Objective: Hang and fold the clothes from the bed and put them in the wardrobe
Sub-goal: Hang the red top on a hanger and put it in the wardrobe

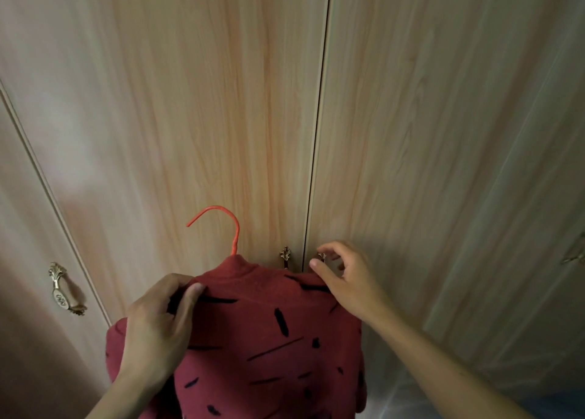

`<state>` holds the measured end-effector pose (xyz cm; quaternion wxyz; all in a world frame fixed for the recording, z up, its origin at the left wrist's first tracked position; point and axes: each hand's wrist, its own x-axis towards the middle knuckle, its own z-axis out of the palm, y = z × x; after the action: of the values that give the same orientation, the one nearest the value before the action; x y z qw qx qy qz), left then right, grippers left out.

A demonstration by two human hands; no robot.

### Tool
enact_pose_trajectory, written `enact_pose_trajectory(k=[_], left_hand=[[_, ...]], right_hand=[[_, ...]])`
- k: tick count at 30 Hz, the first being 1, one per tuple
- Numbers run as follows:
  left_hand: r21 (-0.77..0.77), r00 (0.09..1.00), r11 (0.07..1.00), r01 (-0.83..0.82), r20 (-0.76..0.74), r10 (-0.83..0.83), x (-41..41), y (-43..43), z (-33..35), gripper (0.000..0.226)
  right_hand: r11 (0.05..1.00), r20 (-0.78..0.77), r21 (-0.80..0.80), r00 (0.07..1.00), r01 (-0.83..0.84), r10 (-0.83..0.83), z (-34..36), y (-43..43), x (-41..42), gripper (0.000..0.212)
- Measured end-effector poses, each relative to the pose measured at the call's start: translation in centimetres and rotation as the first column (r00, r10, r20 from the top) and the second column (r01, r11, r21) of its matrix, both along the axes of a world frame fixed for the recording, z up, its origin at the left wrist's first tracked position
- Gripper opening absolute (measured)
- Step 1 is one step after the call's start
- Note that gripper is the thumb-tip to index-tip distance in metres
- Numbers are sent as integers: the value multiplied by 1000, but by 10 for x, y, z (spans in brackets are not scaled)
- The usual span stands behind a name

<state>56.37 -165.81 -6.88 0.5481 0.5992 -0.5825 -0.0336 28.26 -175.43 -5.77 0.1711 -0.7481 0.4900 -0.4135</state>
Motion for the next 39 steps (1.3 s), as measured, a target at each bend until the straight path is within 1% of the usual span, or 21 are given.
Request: enact_pose_trajectory(k=[3,6,8,10,15,20,22,24,26,28,30,34,37,39], left_hand=[[18,1000,1000,-12,27,11,1,-2,-7,16],[43,1000,999,-10,22,9,2,0,-13,18],[59,1000,998,-5,5,5,2,3,-17,22],[64,1000,998,4,-1,-4,4,6,-20,25],[84,1000,996,6,11,-7,16,11,-30,19],[93,1000,996,7,-3,-7,25,23,-32,21],[105,1000,994,19,-17,-17,29,28,-32,23],[108,999,993,38,-25,-35,32,32,-33,23],[110,997,992,69,-32,-66,35,37,-34,23],[124,994,987,103,-44,-99,37,45,-37,22],[128,991,983,131,-50,-125,36,54,-40,21],[111,984,978,174,-59,-168,21,74,-39,21],[91,976,972,215,-54,-211,7,87,-34,21],[77,974,971,227,-25,-226,-3,97,-31,19]], right_hand=[[991,-66,112,996,68,-61,-8,-10,1,44],[975,-151,207,987,86,-55,-12,-17,7,59],[958,-163,271,985,94,-51,-18,-21,10,65],[947,-132,309,990,86,-47,-27,-23,15,68],[951,45,307,998,32,-48,-43,-18,28,62],[953,79,302,997,-12,-12,-44,-3,31,67],[962,67,272,998,-22,4,-43,6,30,69],[972,25,234,999,-32,27,-42,15,28,78],[982,-111,183,992,-38,59,-39,26,23,83],[991,-282,131,958,-17,54,-36,38,17,83],[993,-356,112,935,26,16,-38,51,10,81],[980,-351,57,923,192,-161,-48,78,-6,70],[977,-354,13,915,213,-195,-48,102,-25,54],[976,-384,-25,899,215,-208,-47,118,-38,47]])
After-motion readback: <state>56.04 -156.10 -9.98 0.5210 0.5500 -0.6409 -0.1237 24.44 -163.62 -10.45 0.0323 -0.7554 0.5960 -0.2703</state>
